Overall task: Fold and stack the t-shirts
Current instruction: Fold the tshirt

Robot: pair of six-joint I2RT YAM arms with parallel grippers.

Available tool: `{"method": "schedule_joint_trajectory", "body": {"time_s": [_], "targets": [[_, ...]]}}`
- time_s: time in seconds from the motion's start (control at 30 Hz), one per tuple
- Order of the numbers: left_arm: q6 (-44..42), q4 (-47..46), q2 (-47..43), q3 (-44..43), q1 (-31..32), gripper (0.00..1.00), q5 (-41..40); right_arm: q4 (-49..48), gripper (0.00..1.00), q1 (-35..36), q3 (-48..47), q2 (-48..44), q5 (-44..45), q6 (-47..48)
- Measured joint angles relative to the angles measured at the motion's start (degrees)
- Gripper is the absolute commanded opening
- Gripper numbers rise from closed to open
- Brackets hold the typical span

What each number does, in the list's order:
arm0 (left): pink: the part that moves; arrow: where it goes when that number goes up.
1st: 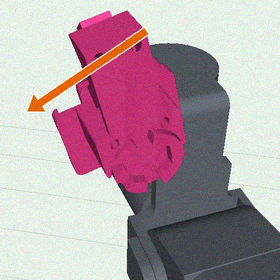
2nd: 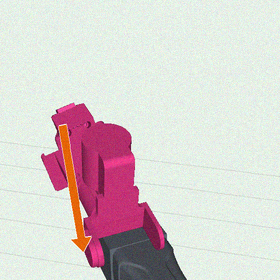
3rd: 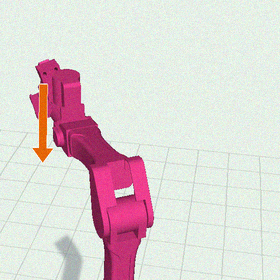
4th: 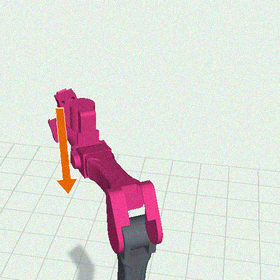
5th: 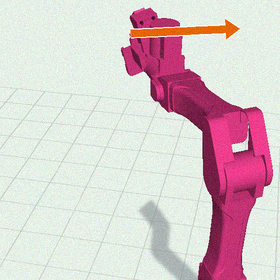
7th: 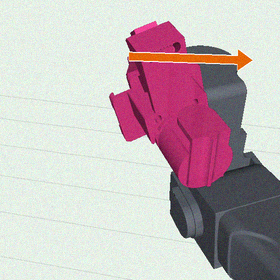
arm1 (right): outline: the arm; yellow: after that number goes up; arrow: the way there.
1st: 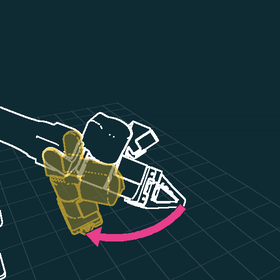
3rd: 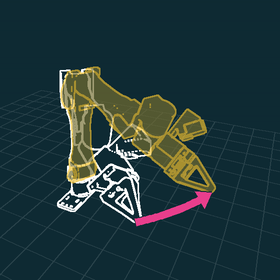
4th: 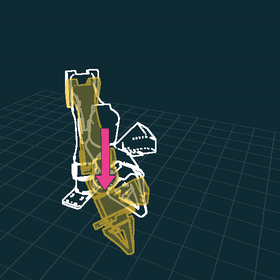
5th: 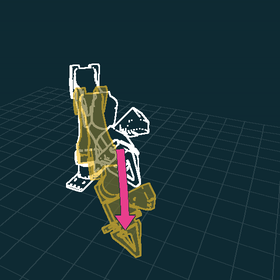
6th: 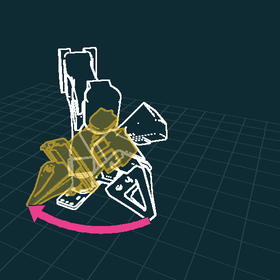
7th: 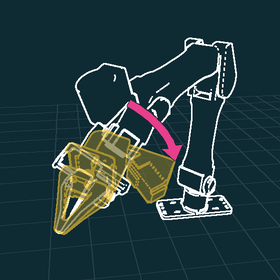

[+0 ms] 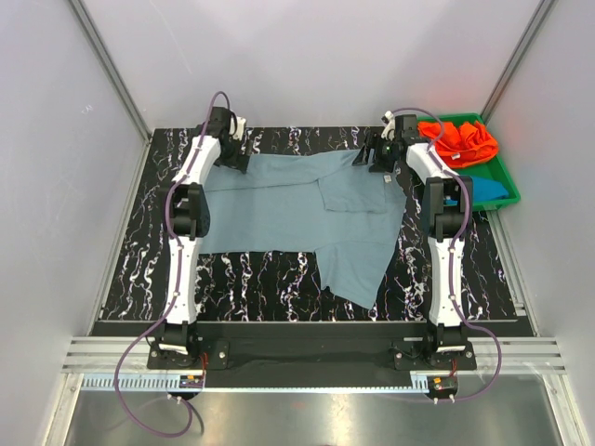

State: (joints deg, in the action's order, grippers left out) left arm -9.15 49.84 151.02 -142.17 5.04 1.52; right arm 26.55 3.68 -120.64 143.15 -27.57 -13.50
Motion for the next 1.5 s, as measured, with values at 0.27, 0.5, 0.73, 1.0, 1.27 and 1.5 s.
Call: {"method": "schedule_joint_trajectory", "body": {"time_s": [0.27, 0.5, 0.73, 1.0, 1.27, 1.5], "targets": [[0.8, 1.0, -8.8, 7.5, 0.3, 0.99, -0.6, 0.8, 1.0, 0.0, 10.7, -10.0, 2.8, 7.8], [-1.0, -0.4, -38.6, 24.8, 1.2, 0.99, 5.0, 0.8, 0.93, 0.3, 25.8, -33.4, 2.6, 24.0], [-3.8, -1.1, -62.1, 51.4, 3.5, 0.88, 3.3, 3.3, 0.74, 4.6, 53.9, -63.7, 1.0, 49.0], [-6.7, 2.5, -62.0, 62.1, 3.0, 0.84, -0.5, 16.1, 0.58, 13.7, 77.5, -87.8, 1.2, 70.0], [-8.0, 2.1, -61.9, 61.9, 3.0, 0.84, -3.6, 23.3, 0.61, 15.8, 77.4, -91.4, 0.4, 75.3], [-7.5, 1.8, -59.4, 59.6, 3.0, 0.84, -4.8, 28.6, 0.59, 16.3, 62.8, -70.6, -4.9, 64.0]]}}
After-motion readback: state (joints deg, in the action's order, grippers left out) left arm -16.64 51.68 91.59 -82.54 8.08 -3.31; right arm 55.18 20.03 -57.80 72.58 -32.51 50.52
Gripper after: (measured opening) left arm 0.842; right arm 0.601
